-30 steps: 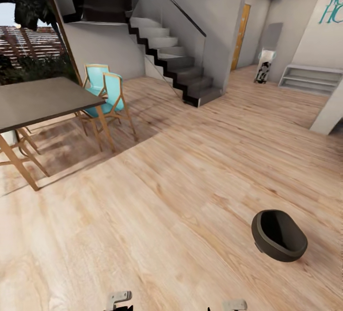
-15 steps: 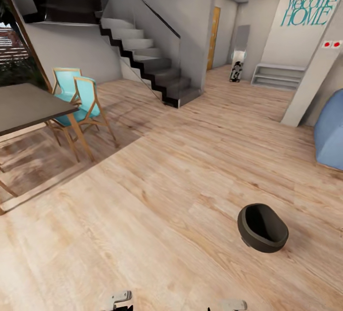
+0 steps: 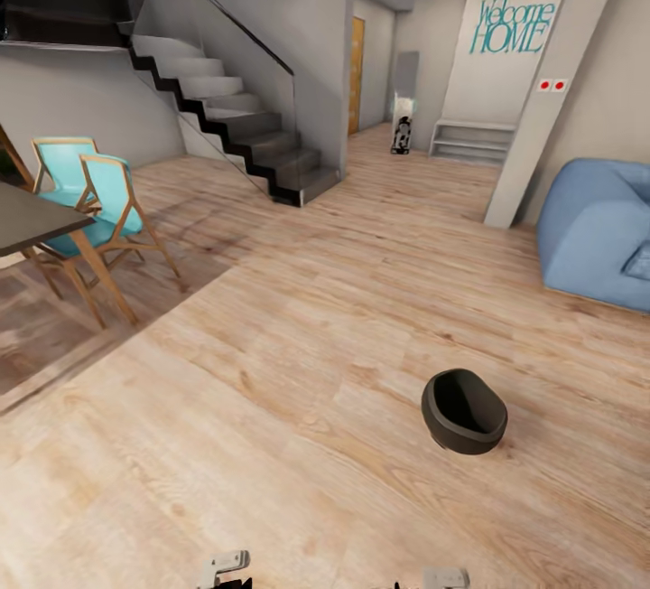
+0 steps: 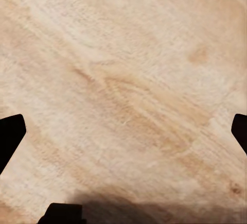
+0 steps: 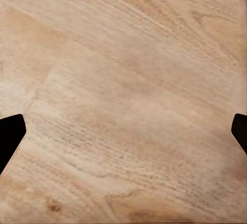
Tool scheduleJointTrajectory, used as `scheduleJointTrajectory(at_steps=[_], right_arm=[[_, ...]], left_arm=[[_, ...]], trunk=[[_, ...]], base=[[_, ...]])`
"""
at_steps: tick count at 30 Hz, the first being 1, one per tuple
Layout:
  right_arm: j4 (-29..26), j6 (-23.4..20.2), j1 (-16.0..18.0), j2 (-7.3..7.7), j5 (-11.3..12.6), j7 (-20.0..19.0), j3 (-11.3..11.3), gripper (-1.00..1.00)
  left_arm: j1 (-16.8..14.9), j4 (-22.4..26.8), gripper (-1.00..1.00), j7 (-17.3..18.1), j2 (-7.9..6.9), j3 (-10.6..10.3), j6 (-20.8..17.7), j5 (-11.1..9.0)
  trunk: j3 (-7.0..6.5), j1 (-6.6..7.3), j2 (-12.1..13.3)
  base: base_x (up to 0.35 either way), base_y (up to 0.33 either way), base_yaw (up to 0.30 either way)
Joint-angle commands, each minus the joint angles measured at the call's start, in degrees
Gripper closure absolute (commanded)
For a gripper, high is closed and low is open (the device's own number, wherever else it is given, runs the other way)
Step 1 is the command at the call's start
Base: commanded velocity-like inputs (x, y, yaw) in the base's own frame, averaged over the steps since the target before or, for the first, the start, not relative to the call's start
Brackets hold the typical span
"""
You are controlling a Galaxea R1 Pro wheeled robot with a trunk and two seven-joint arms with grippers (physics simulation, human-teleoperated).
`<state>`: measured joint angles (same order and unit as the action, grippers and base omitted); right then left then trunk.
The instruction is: Place each of the two pumpkins and all three candles from the living room inside a cabinet in the living room (use any cabinet), then make sure every cabinet is closed, and position the cauldron so it is next to a table in the living room.
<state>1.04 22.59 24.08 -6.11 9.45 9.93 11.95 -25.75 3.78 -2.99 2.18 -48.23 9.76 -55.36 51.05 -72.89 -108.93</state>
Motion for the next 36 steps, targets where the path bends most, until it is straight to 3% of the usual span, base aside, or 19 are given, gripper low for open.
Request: scheduleJointTrajectory(at_steps=[1,26,36], right_arm=[[0.0,0.0,0.0,0.01,0.0,0.0,0.0,-1.0],[0.0,0.0,0.0,0.01,0.0,-0.1,0.0,-1.0],[0.0,0.0,0.0,0.04,0.0,-0.1,0.0,-1.0]], left_arm=[[0.0,0.0,-1.0,0.0,0.0,0.0,0.0,0.0],[0.0,0.0,-1.0,0.0,0.02,0.0,0.0,0.0],[0.3,0.0,-1.0,0.0,0.02,0.0,0.0,0.3]], trunk=[[-0.03,0.0,0.0],[-0.78,0.0,0.0],[-1.09,0.0,0.0]], base=[[0.0,0.284,-0.29],[0.001,0.301,-0.29],[0.154,0.29,-0.29]])
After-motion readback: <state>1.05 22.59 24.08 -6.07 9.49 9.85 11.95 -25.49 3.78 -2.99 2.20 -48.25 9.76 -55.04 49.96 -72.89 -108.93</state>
